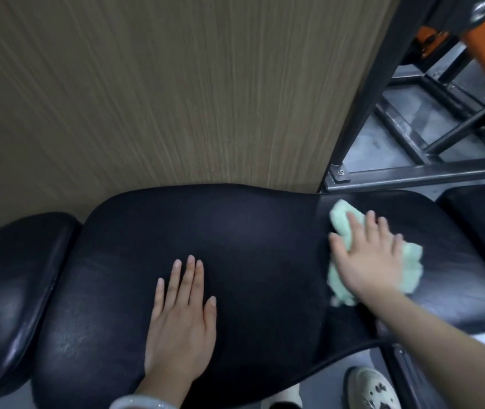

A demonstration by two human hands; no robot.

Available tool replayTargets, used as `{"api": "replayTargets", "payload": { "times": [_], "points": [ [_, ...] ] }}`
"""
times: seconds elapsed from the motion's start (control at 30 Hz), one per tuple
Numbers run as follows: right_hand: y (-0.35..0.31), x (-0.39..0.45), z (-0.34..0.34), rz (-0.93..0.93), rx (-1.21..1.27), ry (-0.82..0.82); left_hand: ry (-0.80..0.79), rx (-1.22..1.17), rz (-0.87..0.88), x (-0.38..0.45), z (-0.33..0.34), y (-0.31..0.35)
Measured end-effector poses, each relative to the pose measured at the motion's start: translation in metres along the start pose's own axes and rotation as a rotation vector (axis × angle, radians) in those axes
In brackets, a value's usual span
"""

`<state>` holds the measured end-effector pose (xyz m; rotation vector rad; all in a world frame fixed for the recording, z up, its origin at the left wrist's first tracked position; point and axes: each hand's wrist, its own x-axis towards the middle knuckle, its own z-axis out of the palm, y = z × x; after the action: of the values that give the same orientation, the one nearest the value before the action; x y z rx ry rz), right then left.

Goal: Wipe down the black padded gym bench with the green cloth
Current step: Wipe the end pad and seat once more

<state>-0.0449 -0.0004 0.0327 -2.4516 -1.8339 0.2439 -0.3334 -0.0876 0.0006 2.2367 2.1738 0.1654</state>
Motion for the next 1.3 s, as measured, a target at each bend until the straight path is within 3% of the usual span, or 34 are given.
{"api": "replayTargets", "payload": {
  "times": [0.07,0.17,0.3,0.4,0.53,0.57,0.63,0.7,0.9,1.07,1.2,1.3],
  "points": [
    [-0.041,-0.009,0.011,-0.094,-0.002,0.006,-0.011,-0.009,-0.004,0.0,-0.002,-0.001],
    [-0.082,-0.04,0.025,-0.402,0.063,0.046,-0.02,-0.017,-0.001,0.001,-0.005,-0.001],
    [-0.065,-0.061,0.024,-0.668,0.034,-0.026,-0.086,-0.083,-0.052,0.0,-0.015,0.005],
    [-0.035,-0.05,0.018,-0.756,0.066,-0.037,-0.029,-0.174,-0.071,0.01,-0.017,0.036],
    [0.0,-0.036,0.009,-0.677,0.074,-0.098,-0.189,-0.286,0.129,0.032,-0.018,0.114],
    [0.009,-0.032,0.006,-0.669,0.088,-0.106,-0.118,-0.365,0.131,0.037,-0.015,0.131],
    [0.023,-0.025,0.0,-0.654,0.154,-0.092,-0.182,-0.422,0.031,0.044,-0.017,0.155],
    [0.034,-0.018,-0.004,-0.603,0.214,-0.123,-0.201,-0.399,0.042,0.05,-0.02,0.172],
    [0.062,-0.013,-0.012,-0.487,0.208,-0.083,-0.104,-0.46,0.006,0.065,-0.023,0.192],
    [0.085,-0.016,-0.012,-0.297,0.015,-0.019,0.009,-0.334,0.244,0.076,-0.009,0.203],
    [0.097,-0.023,-0.006,-0.255,0.064,-0.029,-0.17,-0.235,0.342,0.084,-0.013,0.214],
    [0.098,-0.026,-0.005,-0.211,0.134,-0.04,-0.167,-0.248,0.315,0.082,-0.006,0.212]
  ]
}}
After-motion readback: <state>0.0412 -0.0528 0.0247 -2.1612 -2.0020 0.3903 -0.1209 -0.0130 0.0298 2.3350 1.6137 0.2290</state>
